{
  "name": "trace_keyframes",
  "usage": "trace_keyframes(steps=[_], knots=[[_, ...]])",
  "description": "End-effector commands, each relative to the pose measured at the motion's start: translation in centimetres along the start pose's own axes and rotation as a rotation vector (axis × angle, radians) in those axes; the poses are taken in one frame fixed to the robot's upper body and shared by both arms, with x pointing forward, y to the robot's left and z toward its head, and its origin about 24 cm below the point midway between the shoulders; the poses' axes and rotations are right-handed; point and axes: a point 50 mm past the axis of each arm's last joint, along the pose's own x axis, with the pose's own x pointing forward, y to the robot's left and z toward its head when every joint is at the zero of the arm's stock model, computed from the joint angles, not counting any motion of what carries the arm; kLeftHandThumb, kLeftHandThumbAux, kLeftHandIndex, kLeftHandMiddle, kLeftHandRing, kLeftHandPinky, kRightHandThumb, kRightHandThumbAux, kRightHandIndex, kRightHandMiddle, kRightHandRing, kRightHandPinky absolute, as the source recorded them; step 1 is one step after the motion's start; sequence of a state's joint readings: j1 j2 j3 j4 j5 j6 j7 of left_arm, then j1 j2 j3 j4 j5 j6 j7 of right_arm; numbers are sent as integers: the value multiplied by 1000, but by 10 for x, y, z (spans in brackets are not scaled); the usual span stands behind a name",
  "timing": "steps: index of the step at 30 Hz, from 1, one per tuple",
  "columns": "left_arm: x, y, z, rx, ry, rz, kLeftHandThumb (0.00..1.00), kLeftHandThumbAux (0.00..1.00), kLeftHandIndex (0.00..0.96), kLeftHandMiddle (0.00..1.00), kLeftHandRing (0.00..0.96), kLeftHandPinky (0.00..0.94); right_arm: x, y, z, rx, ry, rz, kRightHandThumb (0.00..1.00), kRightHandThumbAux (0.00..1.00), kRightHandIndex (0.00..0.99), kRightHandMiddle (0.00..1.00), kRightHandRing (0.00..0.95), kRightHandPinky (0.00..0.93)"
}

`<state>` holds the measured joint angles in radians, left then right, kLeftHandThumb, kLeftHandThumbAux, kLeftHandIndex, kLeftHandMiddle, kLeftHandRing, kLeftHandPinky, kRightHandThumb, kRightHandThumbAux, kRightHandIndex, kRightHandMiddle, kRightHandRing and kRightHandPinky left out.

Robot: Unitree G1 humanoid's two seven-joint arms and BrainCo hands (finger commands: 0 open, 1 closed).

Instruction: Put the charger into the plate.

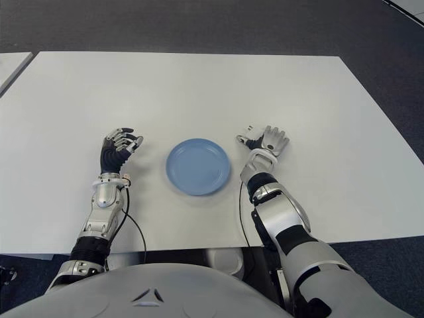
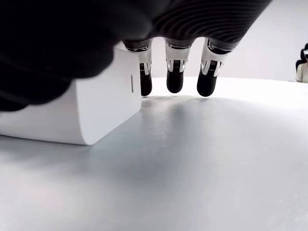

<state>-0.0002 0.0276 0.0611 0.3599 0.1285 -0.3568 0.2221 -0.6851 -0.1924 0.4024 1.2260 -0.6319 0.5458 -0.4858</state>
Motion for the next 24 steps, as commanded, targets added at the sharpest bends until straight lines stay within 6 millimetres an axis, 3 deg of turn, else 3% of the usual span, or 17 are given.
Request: trace_keyframes(steps=[1,24], knots=[[-4,2,-6,0,36,5,831,682,383,508,620,588,-29,68,-54,-149,132,266,783,400,0,0,0,1],[-4,7,-7,-24,40,19,832,681,383,516,638,610,-29,69,-57,-173,124,263,800,466,0,0,0,18]])
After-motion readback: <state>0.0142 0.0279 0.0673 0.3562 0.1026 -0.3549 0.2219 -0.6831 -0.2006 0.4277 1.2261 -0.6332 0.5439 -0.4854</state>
